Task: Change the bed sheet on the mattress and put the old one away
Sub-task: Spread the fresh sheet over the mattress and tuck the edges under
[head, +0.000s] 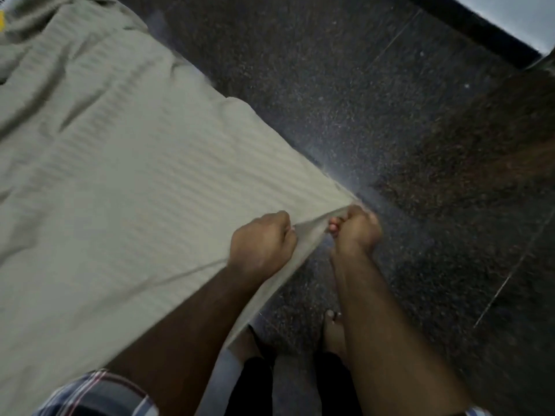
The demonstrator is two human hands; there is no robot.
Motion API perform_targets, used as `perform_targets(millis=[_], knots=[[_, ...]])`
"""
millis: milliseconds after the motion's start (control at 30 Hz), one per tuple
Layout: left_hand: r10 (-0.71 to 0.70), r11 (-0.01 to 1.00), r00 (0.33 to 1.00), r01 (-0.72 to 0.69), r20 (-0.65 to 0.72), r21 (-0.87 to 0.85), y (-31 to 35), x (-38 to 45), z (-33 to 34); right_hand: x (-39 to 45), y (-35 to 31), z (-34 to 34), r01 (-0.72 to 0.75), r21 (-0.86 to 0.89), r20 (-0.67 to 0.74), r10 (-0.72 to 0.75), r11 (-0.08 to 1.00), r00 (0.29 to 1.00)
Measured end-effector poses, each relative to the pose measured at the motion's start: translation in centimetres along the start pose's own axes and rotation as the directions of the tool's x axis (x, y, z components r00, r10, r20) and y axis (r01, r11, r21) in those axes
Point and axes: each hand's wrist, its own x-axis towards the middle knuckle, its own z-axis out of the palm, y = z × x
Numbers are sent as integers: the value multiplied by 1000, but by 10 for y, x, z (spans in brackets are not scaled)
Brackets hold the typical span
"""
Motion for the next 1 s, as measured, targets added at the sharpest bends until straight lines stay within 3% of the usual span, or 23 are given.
perform_targets(millis=[67, 167, 233, 333, 400, 433, 533, 600, 667, 767, 867, 1000], knots=[[65, 998, 998, -65, 28, -2, 28, -9, 11, 6, -8, -44, -21, 82, -128, 31, 996, 991], [148, 986, 952, -162, 270, 30, 62, -27, 52, 27, 11, -117, -190, 143, -173, 214, 971, 961], [46, 998, 929, -26, 366, -59, 77, -35, 75, 45, 24, -147, -317, 12, -72, 317, 948, 946], [-227, 920, 888, 330, 400, -211, 81, -41, 88, 51, 28, -156, -380, -250, 11, 395, 891, 919], [-398, 750, 838, 531, 373, -394, 74, -41, 84, 45, 30, -151, -349, -308, 85, 391, 885, 916], [-486, 611, 802, 596, 347, -521, 70, -39, 80, 40, 32, -146, -338, -326, 126, 395, 883, 910], [-696, 168, 628, 613, 347, -772, 58, -32, 66, 15, 30, -130, -364, -308, 237, 441, 879, 866], [-707, -153, 515, 558, 485, -815, 52, -26, 53, 0, 30, -116, -382, -280, 292, 457, 881, 840], [-603, -424, 462, 506, 651, -751, 48, -19, 46, -9, 31, -103, -377, -278, 335, 457, 884, 824], [-530, -567, 423, 468, 735, -678, 46, -11, 45, -15, 31, -83, -326, -315, 394, 435, 891, 809], [-535, -586, 421, 440, 732, -681, 46, -8, 49, -12, 26, -61, -227, -353, 427, 372, 908, 824], [-503, -571, 467, 452, 727, -686, 49, -12, 55, -6, 17, -25, -175, -379, 444, 345, 908, 827]])
